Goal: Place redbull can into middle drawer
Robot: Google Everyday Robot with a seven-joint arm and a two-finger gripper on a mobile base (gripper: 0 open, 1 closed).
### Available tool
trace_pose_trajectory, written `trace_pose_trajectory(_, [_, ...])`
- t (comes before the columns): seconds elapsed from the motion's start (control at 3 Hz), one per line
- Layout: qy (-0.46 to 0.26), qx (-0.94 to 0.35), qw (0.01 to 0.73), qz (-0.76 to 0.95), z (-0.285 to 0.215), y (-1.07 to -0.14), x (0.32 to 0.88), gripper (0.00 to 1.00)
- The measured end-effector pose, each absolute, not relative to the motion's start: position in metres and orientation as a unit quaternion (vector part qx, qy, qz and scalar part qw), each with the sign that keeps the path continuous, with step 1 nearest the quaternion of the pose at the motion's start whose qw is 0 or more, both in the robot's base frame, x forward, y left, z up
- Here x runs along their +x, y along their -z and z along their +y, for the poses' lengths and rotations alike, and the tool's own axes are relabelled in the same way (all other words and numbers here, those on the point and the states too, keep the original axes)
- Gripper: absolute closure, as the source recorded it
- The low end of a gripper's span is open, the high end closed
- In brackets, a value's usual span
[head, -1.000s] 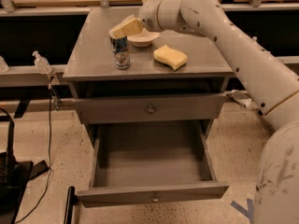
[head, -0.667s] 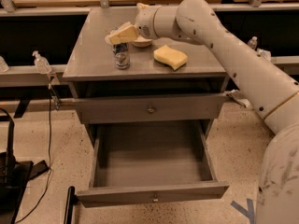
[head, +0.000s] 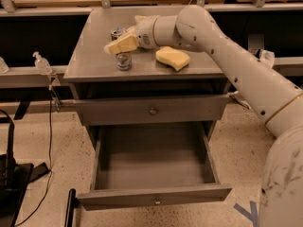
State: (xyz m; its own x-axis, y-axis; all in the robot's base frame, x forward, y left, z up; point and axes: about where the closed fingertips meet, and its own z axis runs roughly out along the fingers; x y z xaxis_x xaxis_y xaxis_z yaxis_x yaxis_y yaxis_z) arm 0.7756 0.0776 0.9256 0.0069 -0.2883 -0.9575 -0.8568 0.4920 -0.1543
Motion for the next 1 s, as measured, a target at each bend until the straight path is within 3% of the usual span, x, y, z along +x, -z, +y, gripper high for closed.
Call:
trace_pose_trajectory(0.67, [-0.289,-0.424,0.563,0.648,0.085,-0.922,0.773,0.44])
trace_pose_trajectory(1.0, [-0.281,-0.408,0.59,0.638,0.08,-0.945,0.777,0.75])
